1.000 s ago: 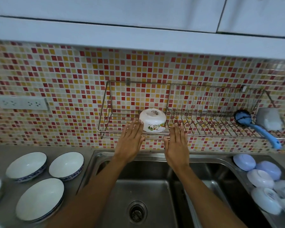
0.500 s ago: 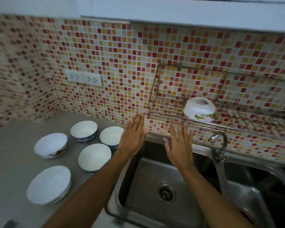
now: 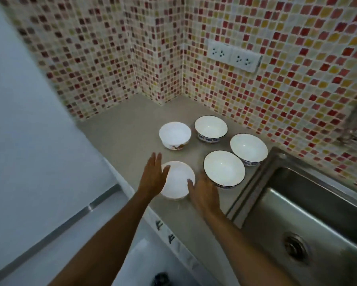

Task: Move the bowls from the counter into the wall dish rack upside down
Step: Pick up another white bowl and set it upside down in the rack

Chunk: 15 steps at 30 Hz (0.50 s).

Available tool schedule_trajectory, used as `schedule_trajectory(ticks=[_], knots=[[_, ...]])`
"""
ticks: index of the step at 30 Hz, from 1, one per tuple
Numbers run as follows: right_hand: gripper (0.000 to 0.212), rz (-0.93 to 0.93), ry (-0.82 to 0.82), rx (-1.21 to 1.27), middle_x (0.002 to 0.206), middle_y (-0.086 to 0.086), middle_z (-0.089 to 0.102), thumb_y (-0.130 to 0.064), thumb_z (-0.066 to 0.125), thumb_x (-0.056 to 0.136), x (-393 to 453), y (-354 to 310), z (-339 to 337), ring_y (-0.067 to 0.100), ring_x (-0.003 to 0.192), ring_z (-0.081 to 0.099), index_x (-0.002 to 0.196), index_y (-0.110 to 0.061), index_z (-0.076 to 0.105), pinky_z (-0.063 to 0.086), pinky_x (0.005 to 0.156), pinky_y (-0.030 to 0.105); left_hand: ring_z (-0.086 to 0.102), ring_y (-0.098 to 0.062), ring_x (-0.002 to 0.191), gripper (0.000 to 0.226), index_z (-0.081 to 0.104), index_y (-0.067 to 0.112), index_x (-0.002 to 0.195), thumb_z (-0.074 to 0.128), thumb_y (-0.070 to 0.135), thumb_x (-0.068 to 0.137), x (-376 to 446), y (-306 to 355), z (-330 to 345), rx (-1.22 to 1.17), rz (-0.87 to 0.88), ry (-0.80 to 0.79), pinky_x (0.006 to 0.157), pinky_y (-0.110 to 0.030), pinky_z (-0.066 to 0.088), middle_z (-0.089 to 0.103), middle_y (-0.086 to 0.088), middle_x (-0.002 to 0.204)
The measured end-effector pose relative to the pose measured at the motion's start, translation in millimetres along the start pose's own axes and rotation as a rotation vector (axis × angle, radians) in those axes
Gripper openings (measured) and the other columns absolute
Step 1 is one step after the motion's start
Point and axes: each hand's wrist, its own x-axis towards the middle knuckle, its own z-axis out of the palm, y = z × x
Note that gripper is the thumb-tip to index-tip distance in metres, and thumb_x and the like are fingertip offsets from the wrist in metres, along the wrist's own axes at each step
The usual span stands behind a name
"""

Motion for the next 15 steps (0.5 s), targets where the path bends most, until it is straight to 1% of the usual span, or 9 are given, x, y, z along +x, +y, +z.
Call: schedule_trajectory(ticks=[2,3,6,8,10,12,15], knots=[[0.052,0.093,-0.046,0.038,0.132,0.017,0.055,-0.038,0.049,0.095,2,-6,17,0.034,0.117,0.055,0.136,-0.007,0.040,0.047,0.092,0.040,0.015,-0.025,0.147,0.061,0.015,0.015,0.150,0.033,0.042,0.099,3,-15,4,-0.094,-0.046,-0.043,0.118,-0.039,0.014,0.013,-0.008,0.160],[0.052,0.132,-0.073,0.039,0.133,0.017,0.054,-0.038,0.048,0.095,3,-7,22,0.035,0.117,0.056,0.136,-0.007,0.038,0.047,0.093,0.041,0.020,-0.025,0.145,0.059,0.019,0.014,0.149,0.035,0.041,0.099,4,-20,7,-0.142,-0.073,-0.055,0.117,-0.038,0.016,0.019,-0.009,0.159],[0.050,0.227,-0.132,0.034,0.130,0.022,0.055,-0.033,0.044,0.097,10,-7,37,0.040,0.116,0.055,0.138,-0.007,0.033,0.046,0.092,0.043,0.042,-0.030,0.133,0.049,0.037,0.009,0.142,0.042,0.031,0.099,10,-33,16,-0.290,-0.159,-0.082,0.111,-0.039,0.030,0.042,-0.014,0.148],[0.047,0.287,-0.143,0.053,0.129,0.024,0.054,-0.026,0.042,0.096,15,-7,42,0.043,0.114,0.054,0.139,-0.010,0.031,0.045,0.091,0.044,0.051,-0.033,0.123,0.039,0.047,0.005,0.134,0.043,0.021,0.098,11,-36,20,-0.352,-0.154,-0.084,0.102,-0.038,0.039,0.053,-0.016,0.137],[0.045,0.322,-0.149,0.080,0.128,0.024,0.054,-0.019,0.039,0.094,20,-6,48,0.044,0.113,0.054,0.138,-0.012,0.030,0.046,0.089,0.044,0.054,-0.034,0.119,0.036,0.051,0.005,0.131,0.042,0.017,0.098,13,-36,23,-0.420,-0.165,-0.076,0.100,-0.039,0.042,0.057,-0.017,0.133],[0.046,0.331,-0.150,0.104,0.129,0.025,0.054,-0.015,0.037,0.092,24,-6,52,0.044,0.112,0.055,0.138,-0.013,0.028,0.047,0.089,0.045,0.052,-0.035,0.121,0.037,0.048,0.006,0.133,0.038,0.018,0.099,16,-35,25,-0.454,-0.180,-0.093,0.102,-0.043,0.041,0.054,-0.017,0.135],[0.046,0.353,-0.145,0.122,0.130,0.025,0.053,-0.013,0.035,0.092,28,-9,53,0.045,0.114,0.053,0.138,-0.013,0.028,0.046,0.091,0.047,0.048,-0.035,0.125,0.038,0.044,0.005,0.136,0.035,0.017,0.100,22,-33,26,-0.461,-0.168,-0.114,0.104,-0.043,0.039,0.050,-0.017,0.139]])
